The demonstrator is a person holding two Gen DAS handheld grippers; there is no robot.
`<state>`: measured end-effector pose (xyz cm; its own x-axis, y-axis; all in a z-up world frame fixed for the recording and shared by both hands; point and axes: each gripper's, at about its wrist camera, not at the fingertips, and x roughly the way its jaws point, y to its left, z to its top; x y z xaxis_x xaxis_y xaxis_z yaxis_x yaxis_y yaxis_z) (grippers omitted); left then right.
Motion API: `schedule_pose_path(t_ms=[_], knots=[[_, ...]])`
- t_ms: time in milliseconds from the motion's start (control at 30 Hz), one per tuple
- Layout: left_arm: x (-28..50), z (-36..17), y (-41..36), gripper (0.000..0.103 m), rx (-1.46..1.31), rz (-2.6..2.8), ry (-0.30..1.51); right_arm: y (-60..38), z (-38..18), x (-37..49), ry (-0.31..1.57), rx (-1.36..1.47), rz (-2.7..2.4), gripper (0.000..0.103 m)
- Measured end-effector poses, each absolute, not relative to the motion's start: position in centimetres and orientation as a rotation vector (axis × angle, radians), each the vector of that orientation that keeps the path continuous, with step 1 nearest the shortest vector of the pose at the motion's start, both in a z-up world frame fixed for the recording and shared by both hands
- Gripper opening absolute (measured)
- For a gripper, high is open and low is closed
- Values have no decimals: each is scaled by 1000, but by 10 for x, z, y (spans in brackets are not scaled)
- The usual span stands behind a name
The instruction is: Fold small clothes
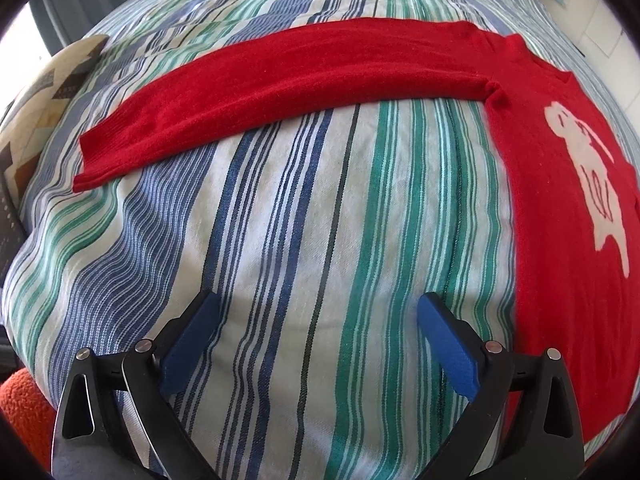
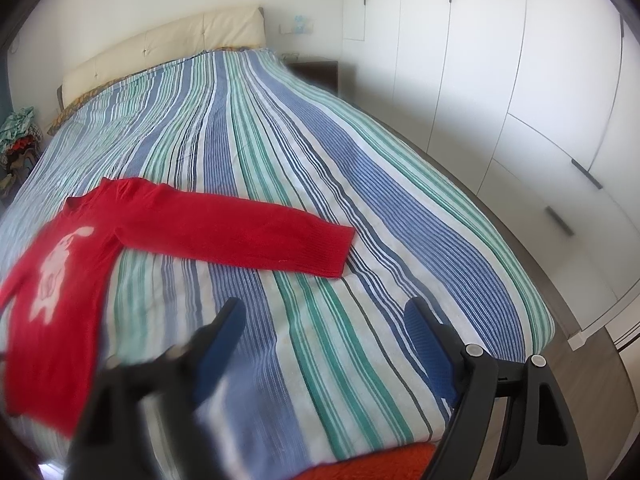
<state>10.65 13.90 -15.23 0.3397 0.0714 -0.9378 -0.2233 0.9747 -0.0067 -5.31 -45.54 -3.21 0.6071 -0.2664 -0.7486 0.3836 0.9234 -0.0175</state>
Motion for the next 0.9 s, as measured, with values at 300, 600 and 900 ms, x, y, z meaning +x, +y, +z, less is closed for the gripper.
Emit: schedule_pose_path(t_ms=[300, 600, 900], knots=[[112, -156, 140, 102, -126, 212, 1214, -455, -33, -51, 846, 147, -380, 81], [110, -156, 130, 103, -108, 233, 1203, -455, -33, -52, 835, 149, -391, 81], [108, -155, 131, 103, -103, 233, 1199, -458, -32, -55, 826, 160, -399, 81]])
